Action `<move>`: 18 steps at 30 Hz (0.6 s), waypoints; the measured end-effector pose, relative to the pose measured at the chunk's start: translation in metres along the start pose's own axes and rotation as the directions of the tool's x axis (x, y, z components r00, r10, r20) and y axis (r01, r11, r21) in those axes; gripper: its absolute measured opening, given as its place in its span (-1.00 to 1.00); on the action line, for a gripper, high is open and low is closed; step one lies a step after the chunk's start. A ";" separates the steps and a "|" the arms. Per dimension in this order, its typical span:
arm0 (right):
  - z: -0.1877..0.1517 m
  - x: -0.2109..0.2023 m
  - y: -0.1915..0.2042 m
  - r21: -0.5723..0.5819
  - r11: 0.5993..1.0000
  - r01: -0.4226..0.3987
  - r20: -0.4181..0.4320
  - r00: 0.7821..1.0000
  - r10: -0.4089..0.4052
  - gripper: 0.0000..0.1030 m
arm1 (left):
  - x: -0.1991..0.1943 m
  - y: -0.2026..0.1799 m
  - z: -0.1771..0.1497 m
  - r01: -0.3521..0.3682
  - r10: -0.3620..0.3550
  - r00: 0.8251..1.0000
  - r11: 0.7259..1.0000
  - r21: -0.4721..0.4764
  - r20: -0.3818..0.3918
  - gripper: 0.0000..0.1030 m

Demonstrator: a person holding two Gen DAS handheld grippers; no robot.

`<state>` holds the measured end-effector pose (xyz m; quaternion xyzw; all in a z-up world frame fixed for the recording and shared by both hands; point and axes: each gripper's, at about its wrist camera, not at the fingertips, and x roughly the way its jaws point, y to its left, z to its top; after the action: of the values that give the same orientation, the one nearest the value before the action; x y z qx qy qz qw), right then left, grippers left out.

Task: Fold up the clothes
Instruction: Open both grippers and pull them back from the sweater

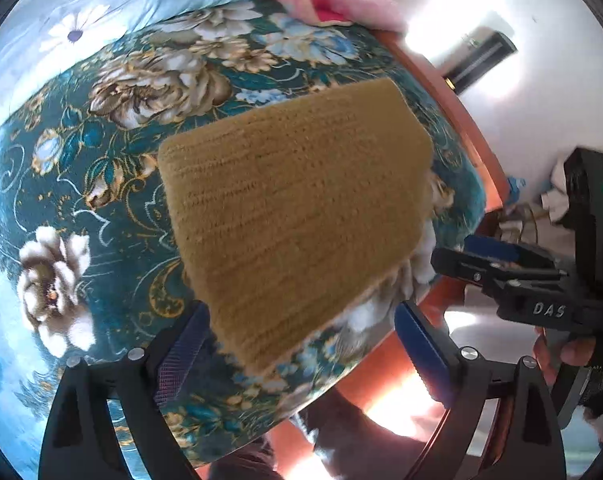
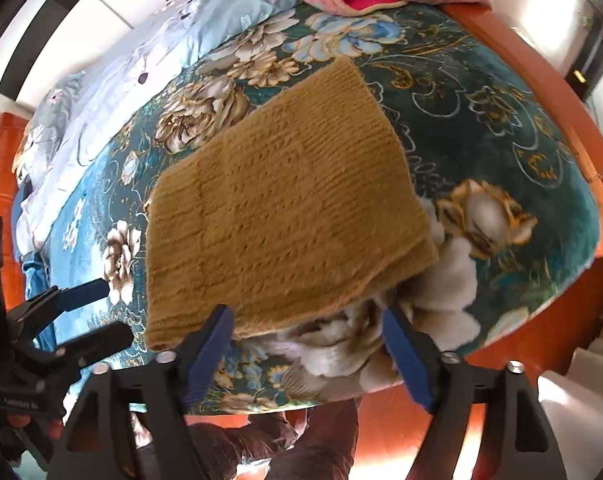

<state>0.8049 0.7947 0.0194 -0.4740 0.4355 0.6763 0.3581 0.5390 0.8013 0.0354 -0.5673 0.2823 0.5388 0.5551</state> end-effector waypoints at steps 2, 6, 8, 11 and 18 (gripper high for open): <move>-0.011 -0.005 0.007 0.018 1.000 0.006 0.014 1.000 -0.007 0.73 | -0.006 0.001 -0.010 -0.010 0.010 1.000 0.999 0.036 0.001 0.84; -0.032 -0.010 0.023 0.032 0.999 0.026 0.029 0.999 -0.027 0.75 | -0.018 0.007 -0.030 -0.029 0.028 0.999 0.997 0.069 0.015 1.00; -0.043 -0.012 0.032 0.030 0.999 0.038 0.032 0.999 -0.039 0.77 | -0.023 0.011 -0.039 -0.024 0.022 1.000 0.997 0.072 0.019 1.00; -0.059 -0.016 0.044 0.030 0.998 0.051 0.045 0.998 -0.052 0.88 | -0.032 0.015 -0.052 -0.025 0.022 0.999 0.996 0.084 0.037 1.00; -0.089 -0.024 0.067 0.016 0.997 0.074 0.073 0.995 -0.075 0.89 | -0.050 0.018 -0.075 -0.058 0.049 0.995 0.993 0.107 0.085 1.00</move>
<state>0.7812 0.6857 0.0439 -0.4623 0.4085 0.6767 0.4018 0.5315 0.7134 0.0606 -0.5057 0.3033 0.5600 0.5819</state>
